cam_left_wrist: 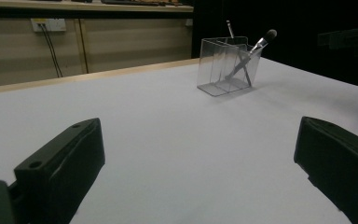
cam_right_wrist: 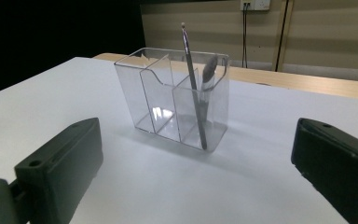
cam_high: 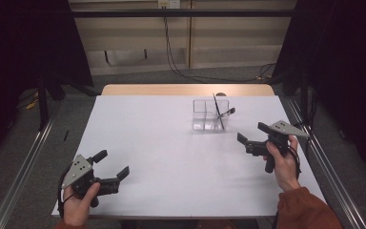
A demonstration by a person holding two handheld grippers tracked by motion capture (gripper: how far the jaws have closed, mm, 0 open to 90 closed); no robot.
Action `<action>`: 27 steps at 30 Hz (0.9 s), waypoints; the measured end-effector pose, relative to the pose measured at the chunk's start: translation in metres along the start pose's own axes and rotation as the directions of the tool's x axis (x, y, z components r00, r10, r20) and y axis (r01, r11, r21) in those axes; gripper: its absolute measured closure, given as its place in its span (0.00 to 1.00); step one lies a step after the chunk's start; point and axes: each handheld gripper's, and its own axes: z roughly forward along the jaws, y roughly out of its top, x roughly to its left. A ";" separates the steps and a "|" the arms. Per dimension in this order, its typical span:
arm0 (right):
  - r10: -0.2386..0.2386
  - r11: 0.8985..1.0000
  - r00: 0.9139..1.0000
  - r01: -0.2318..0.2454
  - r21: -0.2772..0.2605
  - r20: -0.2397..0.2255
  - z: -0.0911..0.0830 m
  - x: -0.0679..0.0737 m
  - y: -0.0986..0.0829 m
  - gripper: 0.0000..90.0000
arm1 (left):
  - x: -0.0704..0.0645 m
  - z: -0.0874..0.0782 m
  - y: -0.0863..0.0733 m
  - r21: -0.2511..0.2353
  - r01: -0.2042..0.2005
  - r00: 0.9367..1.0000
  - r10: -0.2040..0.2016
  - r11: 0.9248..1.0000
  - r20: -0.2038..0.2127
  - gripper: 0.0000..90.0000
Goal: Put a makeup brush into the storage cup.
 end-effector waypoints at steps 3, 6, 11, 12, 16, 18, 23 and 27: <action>0.010 1.000 1.000 -0.010 0.004 0.006 -0.007 -0.002 -0.004 0.01 | -0.001 0.000 0.000 0.001 0.003 1.000 -0.003 1.000 -0.004 0.02; 0.014 1.000 1.000 -0.014 0.002 0.013 -0.014 -0.003 -0.008 0.01 | 0.000 -0.002 0.000 -0.002 0.007 1.000 -0.007 1.000 -0.009 0.02; 0.016 1.000 1.000 -0.016 -0.003 0.021 -0.026 -0.002 -0.012 0.00 | 0.000 -0.002 0.000 0.001 0.002 1.000 -0.002 1.000 -0.010 0.02; 0.015 1.000 1.000 -0.015 -0.003 0.023 -0.028 -0.002 -0.014 0.00 | 0.000 -0.002 0.000 0.001 0.001 1.000 -0.001 1.000 -0.009 0.02; 0.020 1.000 0.999 -0.020 -0.006 0.031 -0.034 0.000 -0.018 0.00 | 0.000 -0.003 -0.001 0.002 0.001 1.000 -0.001 1.000 -0.009 0.02; 0.022 1.000 0.999 -0.021 -0.009 0.033 -0.038 0.001 -0.020 0.00 | 0.000 -0.003 -0.001 0.001 0.003 1.000 -0.003 1.000 -0.009 0.02; 0.018 1.000 0.999 -0.018 -0.009 0.032 -0.047 0.005 -0.024 0.00 | 0.000 -0.004 -0.001 -0.001 0.003 1.000 -0.003 1.000 -0.008 0.02; 0.019 1.000 0.999 -0.019 -0.005 0.036 -0.053 0.005 -0.028 0.00 | 0.000 -0.004 -0.001 -0.001 0.004 1.000 -0.004 1.000 -0.011 0.02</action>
